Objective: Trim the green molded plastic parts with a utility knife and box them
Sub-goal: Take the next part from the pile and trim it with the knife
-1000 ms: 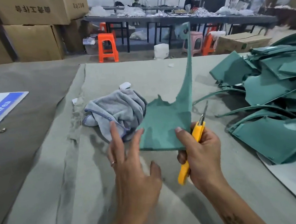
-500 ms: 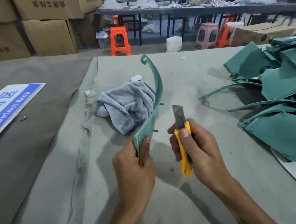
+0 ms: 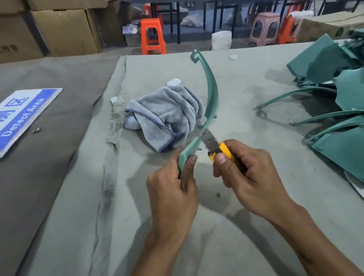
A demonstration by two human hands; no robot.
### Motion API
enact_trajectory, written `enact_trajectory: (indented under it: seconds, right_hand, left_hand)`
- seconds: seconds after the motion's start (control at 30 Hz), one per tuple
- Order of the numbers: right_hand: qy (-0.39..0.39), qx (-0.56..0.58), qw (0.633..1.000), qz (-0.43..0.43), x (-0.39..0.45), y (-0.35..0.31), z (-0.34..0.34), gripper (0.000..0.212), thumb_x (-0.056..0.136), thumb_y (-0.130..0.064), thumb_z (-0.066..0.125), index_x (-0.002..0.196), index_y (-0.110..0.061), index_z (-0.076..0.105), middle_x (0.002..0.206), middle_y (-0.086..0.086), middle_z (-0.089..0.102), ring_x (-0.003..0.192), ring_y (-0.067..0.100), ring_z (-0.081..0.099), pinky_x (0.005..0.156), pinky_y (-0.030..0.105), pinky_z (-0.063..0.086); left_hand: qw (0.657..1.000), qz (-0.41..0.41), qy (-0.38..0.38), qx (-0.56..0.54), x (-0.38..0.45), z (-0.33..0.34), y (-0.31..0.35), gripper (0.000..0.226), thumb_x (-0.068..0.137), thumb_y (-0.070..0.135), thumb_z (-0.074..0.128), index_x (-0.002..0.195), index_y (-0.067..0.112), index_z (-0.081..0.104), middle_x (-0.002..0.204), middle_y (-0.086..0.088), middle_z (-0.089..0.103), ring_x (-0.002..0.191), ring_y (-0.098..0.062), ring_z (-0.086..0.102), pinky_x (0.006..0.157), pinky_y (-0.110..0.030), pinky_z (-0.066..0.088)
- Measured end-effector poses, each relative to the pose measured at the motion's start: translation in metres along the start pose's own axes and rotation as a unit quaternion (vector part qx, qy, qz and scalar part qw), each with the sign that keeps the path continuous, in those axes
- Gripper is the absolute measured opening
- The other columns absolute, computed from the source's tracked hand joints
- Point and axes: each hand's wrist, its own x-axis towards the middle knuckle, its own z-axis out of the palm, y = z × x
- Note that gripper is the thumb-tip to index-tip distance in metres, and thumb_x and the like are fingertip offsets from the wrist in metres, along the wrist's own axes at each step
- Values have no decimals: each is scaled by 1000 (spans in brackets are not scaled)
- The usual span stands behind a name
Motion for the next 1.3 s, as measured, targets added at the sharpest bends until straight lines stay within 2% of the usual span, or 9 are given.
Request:
enact_trajectory:
  seconds: [0.23, 0.43, 0.53, 0.67, 0.83, 0.9, 1.1, 1.2, 1.3]
  right_hand:
    - [-27, 27, 996, -80, -6, -2, 5, 27, 109, -41, 50, 102, -20, 66, 68, -4, 59, 53, 18, 58, 47, 39, 45]
    - [104, 9, 993, 60, 5, 16, -9, 32, 105, -37, 53, 88, -14, 67, 64, 0, 64, 49, 26, 59, 47, 46, 46]
    - [85, 20, 996, -18, 1, 16, -16, 30, 107, -34, 56, 95, -9, 69, 65, 0, 61, 50, 25, 57, 46, 44, 44]
    - [10, 29, 995, -99, -2, 11, -7, 30, 107, -35, 58, 100, -10, 72, 66, 1, 58, 52, 22, 57, 47, 39, 42]
    - [159, 11, 981, 114, 6, 35, -16, 28, 108, -34, 55, 91, -16, 69, 64, 1, 63, 52, 32, 59, 52, 52, 50]
    - [204, -26, 973, 101, 3, 40, -22, 27, 108, -35, 55, 95, -16, 70, 65, 1, 63, 53, 33, 58, 51, 52, 50]
    - [92, -31, 988, -120, -2, 20, -8, 13, 104, -24, 61, 104, -16, 71, 68, -8, 54, 55, 10, 49, 52, 21, 38]
    - [149, -61, 987, -28, 3, 28, -8, 21, 104, -27, 58, 101, -11, 71, 63, -2, 57, 52, 17, 50, 49, 30, 41]
    - [247, -123, 959, 72, 5, 39, -24, 29, 108, -33, 55, 92, -12, 66, 62, 7, 60, 51, 28, 55, 51, 41, 45]
  left_hand:
    - [1000, 0, 2, -13, -1, 1, 3, 31, 102, 37, 52, 74, 33, 40, 52, 13, 33, 50, -20, 39, 48, -29, 25]
    - [999, -2, 42, -28, -1, -1, -5, 19, 97, 26, 66, 93, 9, 72, 53, 17, 41, 51, 3, 47, 52, -6, 31]
    - [998, -12, 37, -42, 0, -2, -3, 12, 98, 28, 63, 104, 20, 70, 65, 6, 60, 58, -10, 55, 53, -18, 40]
    - [998, -10, 2, -57, -2, -3, 0, 14, 100, 30, 58, 108, 27, 70, 71, 23, 61, 64, 7, 57, 59, -15, 42]
    - [996, -29, 51, -64, 3, -6, -2, 16, 93, 20, 63, 85, 33, 57, 68, 8, 56, 56, -12, 49, 54, -34, 43]
    - [997, -39, 51, -53, 5, -9, -3, 21, 90, 20, 63, 81, 35, 51, 66, 13, 55, 56, -12, 47, 54, -39, 41]
    - [997, -32, 43, -54, 7, -10, -4, 24, 82, 18, 66, 88, 38, 54, 76, 31, 64, 65, 8, 56, 60, -19, 44]
    - [996, -29, 57, -69, 6, -15, -5, 13, 79, 28, 67, 90, 23, 63, 70, 29, 62, 64, 4, 58, 61, -9, 43]
    - [996, 5, 82, -44, 9, -21, -2, 35, 80, 25, 69, 95, -6, 64, 86, 23, 53, 72, 12, 49, 73, 5, 34]
